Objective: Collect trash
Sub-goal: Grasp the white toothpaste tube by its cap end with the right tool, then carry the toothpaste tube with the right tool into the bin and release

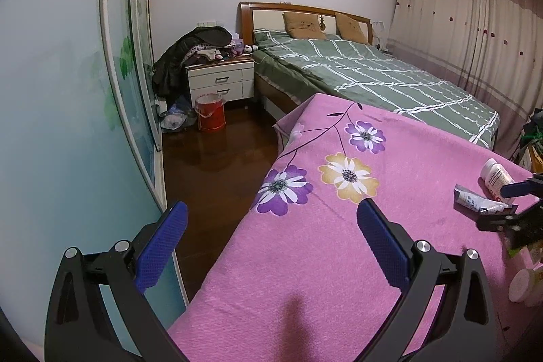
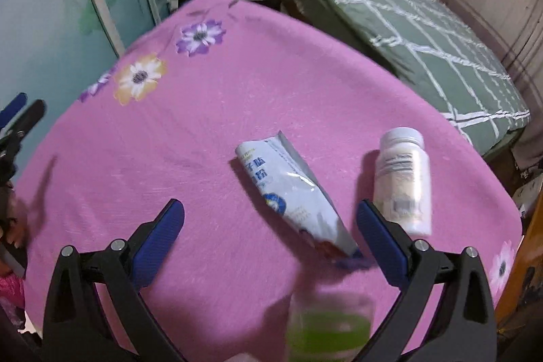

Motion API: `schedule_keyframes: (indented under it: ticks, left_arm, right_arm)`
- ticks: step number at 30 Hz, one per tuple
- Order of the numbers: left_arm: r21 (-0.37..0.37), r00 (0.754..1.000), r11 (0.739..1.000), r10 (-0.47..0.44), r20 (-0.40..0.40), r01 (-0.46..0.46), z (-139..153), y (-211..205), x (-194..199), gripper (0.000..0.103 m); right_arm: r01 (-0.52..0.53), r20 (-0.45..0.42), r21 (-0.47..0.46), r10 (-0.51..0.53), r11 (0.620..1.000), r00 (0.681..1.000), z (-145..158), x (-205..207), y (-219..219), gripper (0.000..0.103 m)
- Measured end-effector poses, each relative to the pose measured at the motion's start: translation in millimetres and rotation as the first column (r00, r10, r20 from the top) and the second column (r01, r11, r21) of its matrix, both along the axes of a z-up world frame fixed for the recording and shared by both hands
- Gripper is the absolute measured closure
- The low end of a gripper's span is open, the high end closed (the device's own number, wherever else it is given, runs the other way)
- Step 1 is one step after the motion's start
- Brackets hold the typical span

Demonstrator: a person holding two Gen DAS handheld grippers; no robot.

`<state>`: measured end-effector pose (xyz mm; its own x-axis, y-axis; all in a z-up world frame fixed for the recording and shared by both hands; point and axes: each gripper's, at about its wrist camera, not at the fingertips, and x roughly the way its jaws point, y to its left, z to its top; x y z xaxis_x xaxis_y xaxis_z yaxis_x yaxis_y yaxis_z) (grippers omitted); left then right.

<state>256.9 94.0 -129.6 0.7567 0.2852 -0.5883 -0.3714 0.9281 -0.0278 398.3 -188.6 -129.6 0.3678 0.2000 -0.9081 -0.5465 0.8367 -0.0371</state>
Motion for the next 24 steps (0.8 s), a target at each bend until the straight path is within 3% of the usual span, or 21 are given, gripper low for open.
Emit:
schedule_keyframes:
  ticks: [3,7,10,14,19,24]
  left_arm:
    - [-0.003,1.000,1.000,0.000,0.002,0.000,2,0,-3,0.005]
    - [-0.006,1.000,1.000,-0.004,-0.001,0.004,1,0,-2,0.005]
    - [-0.008,1.000,1.000,-0.004,-0.002,0.004,2,0,-2,0.005]
    - [-0.008,1.000,1.000,-0.003,-0.002,0.003,2,0,-2,0.005]
    - [-0.008,1.000,1.000,-0.002,-0.003,0.002,2,0,-2,0.005]
    - [-0.007,1.000,1.000,-0.004,-0.001,0.004,2,-1,-2,0.005]
  right_arm:
    - [0.016,-0.115,0.014,-0.015,1.000,0.993,-13,20,0,0.007]
    - [0.040,-0.158,-0.014,-0.042,0.999,0.987,-21,28,-7,0.008]
    - [0.043,-0.136,-0.028,-0.047,0.999,0.990,-17,24,-9,0.024]
    - [0.075,-0.122,0.007,-0.074,0.997,0.990,-9,21,-13,0.083]
    - [0.087,-0.073,0.082,-0.081,0.993,0.994,8,10,-20,0.083]
    - [0.094,-0.014,0.215,-0.093,0.972,0.996,43,-18,-40,0.083]
